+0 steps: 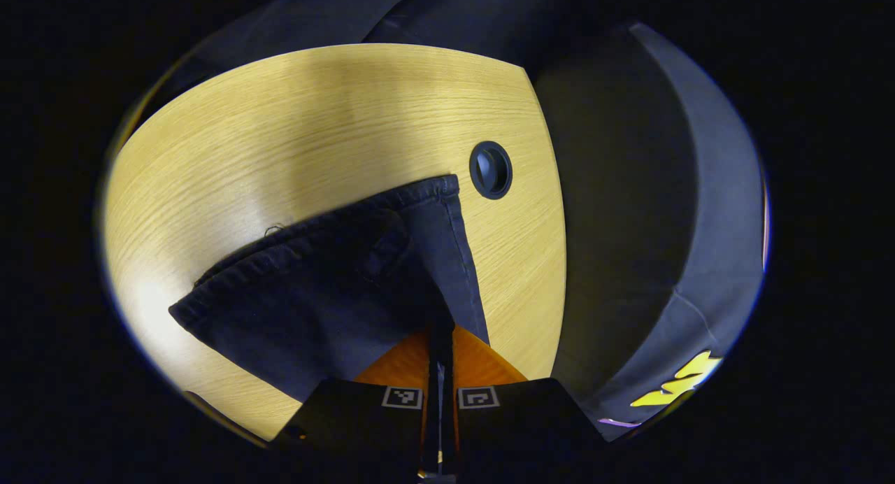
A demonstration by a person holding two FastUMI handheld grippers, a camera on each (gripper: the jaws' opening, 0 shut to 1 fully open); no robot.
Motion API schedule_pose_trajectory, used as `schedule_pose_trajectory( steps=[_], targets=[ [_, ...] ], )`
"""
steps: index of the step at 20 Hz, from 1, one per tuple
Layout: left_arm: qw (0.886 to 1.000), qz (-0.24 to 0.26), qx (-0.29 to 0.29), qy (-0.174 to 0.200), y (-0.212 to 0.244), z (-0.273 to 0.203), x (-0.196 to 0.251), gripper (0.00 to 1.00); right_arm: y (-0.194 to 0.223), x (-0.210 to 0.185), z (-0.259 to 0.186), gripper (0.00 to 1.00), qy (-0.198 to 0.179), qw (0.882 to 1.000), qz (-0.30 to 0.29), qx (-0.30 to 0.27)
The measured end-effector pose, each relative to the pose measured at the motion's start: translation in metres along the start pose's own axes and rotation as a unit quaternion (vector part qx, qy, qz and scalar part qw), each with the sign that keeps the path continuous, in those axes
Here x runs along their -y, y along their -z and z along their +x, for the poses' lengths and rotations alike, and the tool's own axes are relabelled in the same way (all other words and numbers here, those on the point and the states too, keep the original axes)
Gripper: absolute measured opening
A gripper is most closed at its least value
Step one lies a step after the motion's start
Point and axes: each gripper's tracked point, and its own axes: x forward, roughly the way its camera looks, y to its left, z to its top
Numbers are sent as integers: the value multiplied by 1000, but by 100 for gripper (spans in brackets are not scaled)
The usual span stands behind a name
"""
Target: Grasp the waist and the cuffs of the jeans and fold them to make the two legs overlap; first hold the waist and fold one-third of the jeans toward the cuffs, then hold the cuffs and fold the remaining one-third in the same direction to finish folding.
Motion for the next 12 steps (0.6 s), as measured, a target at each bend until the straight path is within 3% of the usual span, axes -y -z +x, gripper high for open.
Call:
schedule_pose_trajectory(
  steps=[1, 7, 8, 9, 12],
  targets=[
    [1000, -4, 3, 2, -2, 0, 0, 0, 0, 1, 3, 1, 3, 1000, 1, 1],
    [1000, 3, 10, -6, -8, -4, -6, 35, 0, -2, 9, 5, 13, 1000, -19, 17],
    [1000, 9, 9, -8, -8, -5, -7, 55, 1, -4, 11, 16, 13, 999, -27, 20],
    [1000, 17, 11, -7, -6, -3, -2, 48, 1, -9, 7, 19, 8, 999, -32, 24],
    [998, 50, 15, -22, 2, -8, 5, 94, 2, -13, 3, 70, 13, 998, -53, 36]
  ],
)
